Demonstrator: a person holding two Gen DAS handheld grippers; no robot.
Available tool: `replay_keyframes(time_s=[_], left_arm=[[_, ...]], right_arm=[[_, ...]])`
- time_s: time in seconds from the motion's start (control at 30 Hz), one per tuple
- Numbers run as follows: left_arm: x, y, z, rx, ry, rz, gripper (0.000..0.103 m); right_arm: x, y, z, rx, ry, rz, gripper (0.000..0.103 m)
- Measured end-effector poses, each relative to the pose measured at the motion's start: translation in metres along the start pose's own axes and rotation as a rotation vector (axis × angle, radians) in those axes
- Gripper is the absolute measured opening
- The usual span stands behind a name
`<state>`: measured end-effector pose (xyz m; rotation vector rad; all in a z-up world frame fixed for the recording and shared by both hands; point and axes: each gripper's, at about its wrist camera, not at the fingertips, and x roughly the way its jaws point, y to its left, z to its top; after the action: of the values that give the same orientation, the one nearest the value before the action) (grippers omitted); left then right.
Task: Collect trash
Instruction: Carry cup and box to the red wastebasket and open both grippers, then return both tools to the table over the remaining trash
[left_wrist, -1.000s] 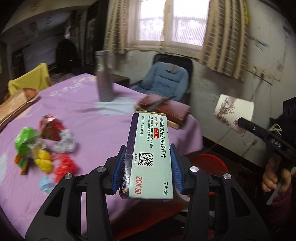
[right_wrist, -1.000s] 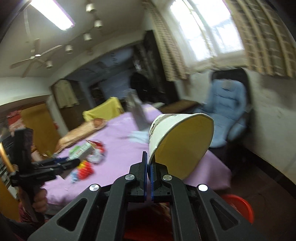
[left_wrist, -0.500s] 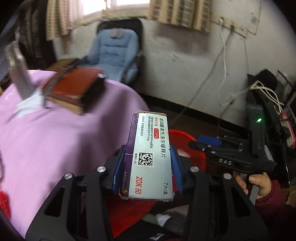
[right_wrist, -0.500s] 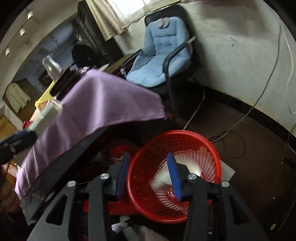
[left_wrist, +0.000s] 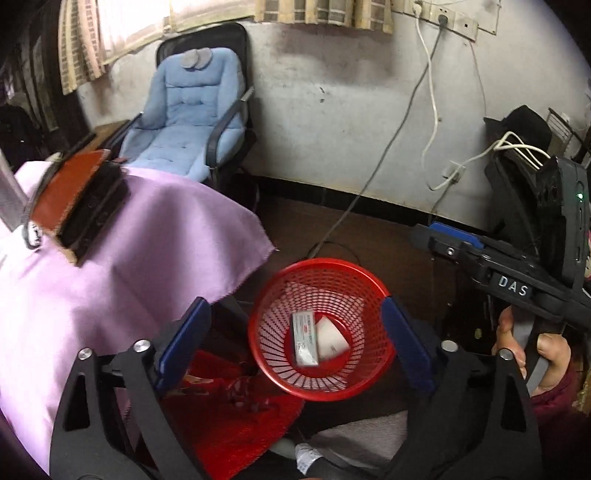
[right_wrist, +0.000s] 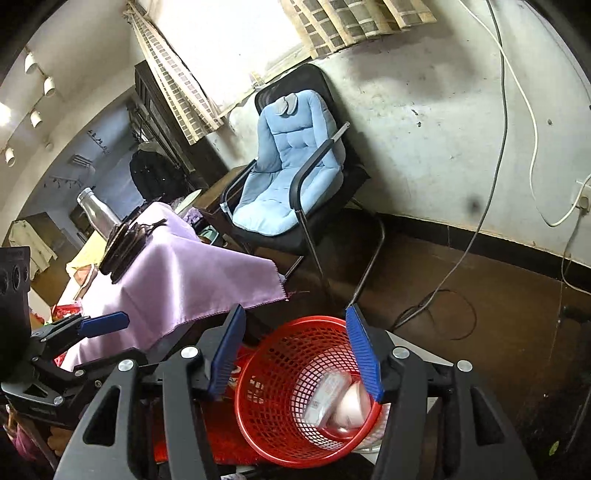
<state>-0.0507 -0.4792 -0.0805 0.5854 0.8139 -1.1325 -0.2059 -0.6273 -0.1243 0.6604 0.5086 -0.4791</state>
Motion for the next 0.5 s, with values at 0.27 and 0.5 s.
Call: replay_keyframes(time_s=[0.27, 0.5], left_arm=[[-0.031, 0.020, -0.009, -0.054, -0.071, 0.080, 0.096], [-0.063, 0.034, -0.020, -0.089, -0.140, 0.144, 0.096]], right_arm=[[-0.008, 0.034, -0.002, -0.080, -0.005, 0.028, 0.064], [-0.022, 0.062, 0.003, -0.142, -0.039, 0.026, 0.080]])
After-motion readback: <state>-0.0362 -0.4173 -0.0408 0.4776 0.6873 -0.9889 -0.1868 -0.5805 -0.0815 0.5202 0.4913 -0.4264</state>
